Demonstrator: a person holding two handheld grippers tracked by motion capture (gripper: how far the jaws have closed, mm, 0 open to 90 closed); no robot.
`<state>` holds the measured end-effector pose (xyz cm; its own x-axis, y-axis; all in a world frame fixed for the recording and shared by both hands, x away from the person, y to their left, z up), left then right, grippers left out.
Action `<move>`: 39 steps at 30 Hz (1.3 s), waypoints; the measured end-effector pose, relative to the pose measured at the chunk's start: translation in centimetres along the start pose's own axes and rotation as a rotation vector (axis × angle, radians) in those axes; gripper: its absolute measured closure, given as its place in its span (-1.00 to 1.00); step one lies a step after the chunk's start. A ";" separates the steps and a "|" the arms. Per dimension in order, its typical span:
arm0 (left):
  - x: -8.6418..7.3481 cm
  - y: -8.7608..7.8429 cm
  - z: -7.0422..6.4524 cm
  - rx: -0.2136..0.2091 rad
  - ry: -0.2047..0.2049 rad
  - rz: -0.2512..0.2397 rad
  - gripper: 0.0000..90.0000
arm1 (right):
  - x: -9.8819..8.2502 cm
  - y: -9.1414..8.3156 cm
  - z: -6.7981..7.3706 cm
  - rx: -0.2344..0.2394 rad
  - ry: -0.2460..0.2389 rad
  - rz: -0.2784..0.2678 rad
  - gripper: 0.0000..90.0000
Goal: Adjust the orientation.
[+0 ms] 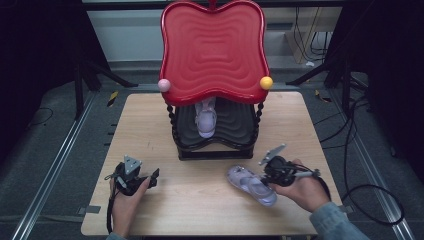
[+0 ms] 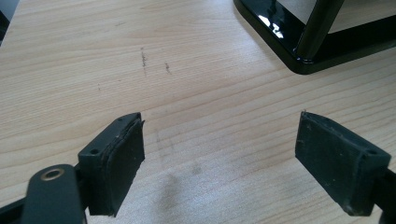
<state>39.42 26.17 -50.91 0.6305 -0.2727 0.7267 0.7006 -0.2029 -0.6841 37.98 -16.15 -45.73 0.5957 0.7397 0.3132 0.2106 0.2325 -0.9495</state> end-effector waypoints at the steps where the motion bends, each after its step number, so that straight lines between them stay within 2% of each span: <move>1: 0.0 0.0 0.0 0.000 0.001 0.001 -0.67 | 1.3 0.7 0.4 0.007 -0.018 -0.006 0.83; 3: 0.0 0.0 0.0 -0.003 0.001 0.001 -0.67 | 2.8 1.9 0.7 0.010 -0.057 0.003 0.83; 7: 0.0 0.2 -0.1 -0.006 0.006 0.004 -0.67 | 2.9 2.7 0.4 0.005 -0.065 0.037 0.82; 9: -0.1 0.4 -0.1 -0.005 0.009 0.010 -0.67 | 2.7 3.0 -0.1 0.013 -0.053 0.049 0.81; 10: -0.1 0.5 -0.2 -0.004 0.013 0.020 -0.67 | 2.3 3.5 -0.4 0.017 -0.037 0.072 0.80; 12: -0.2 0.6 -0.3 -0.005 0.014 0.022 -0.67 | 2.0 3.9 -0.5 0.015 -0.034 0.087 0.77; 15: -0.1 0.5 -0.5 -0.001 0.022 0.023 -0.67 | 1.8 3.8 -0.5 0.020 -0.015 0.081 0.66; 16: -0.1 0.6 -0.5 -0.001 0.021 0.022 -0.67 | 1.7 3.2 -0.4 0.012 -0.007 0.056 0.57; 18: -0.1 0.6 -0.5 -0.001 0.021 0.024 -0.67 | 1.6 2.8 -0.4 0.012 -0.002 0.049 0.54; 19: -0.2 0.7 -0.3 -0.001 0.017 0.025 -0.67 | 1.4 1.7 -0.1 -0.001 0.008 0.024 0.45; 22: -0.2 0.7 -0.2 -0.001 0.011 0.024 -0.68 | 1.2 0.7 0.3 -0.011 0.008 0.006 0.39; 24: -0.2 0.7 -0.1 0.002 0.012 0.024 -0.68 | 0.9 -0.7 1.2 -0.027 0.001 -0.022 0.33; 27: -0.1 0.7 0.0 0.003 0.016 0.022 -0.68 | 0.8 -1.2 2.4 -0.015 -0.011 -0.037 0.30; 33: -0.1 0.7 0.0 0.000 0.012 0.022 -0.68 | 1.1 -0.6 4.0 0.023 -0.025 -0.044 0.28; 37: -0.1 0.8 0.1 0.000 0.015 0.026 -0.68 | 1.2 0.7 4.5 0.042 -0.022 -0.019 0.32; 39: -0.1 0.7 0.1 0.001 0.016 0.025 -0.68 | 1.2 1.4 4.5 0.031 -0.034 0.007 0.37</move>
<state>39.93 26.17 -51.46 0.6426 -0.2931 0.7080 0.6850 -0.1943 -0.7021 35.49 -12.07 -46.72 0.5704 0.7623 0.3060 0.1818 0.2462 -0.9520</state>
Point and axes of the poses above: each handheld gripper's, and its own axes: y roughly forward along the jaws, x roughly out of its top, z roughly to its left, the point moved 4 cm from there along y, roughly forward along the jaws, and after that the axes turned 7 degrees about z, right-handed, at the moved point
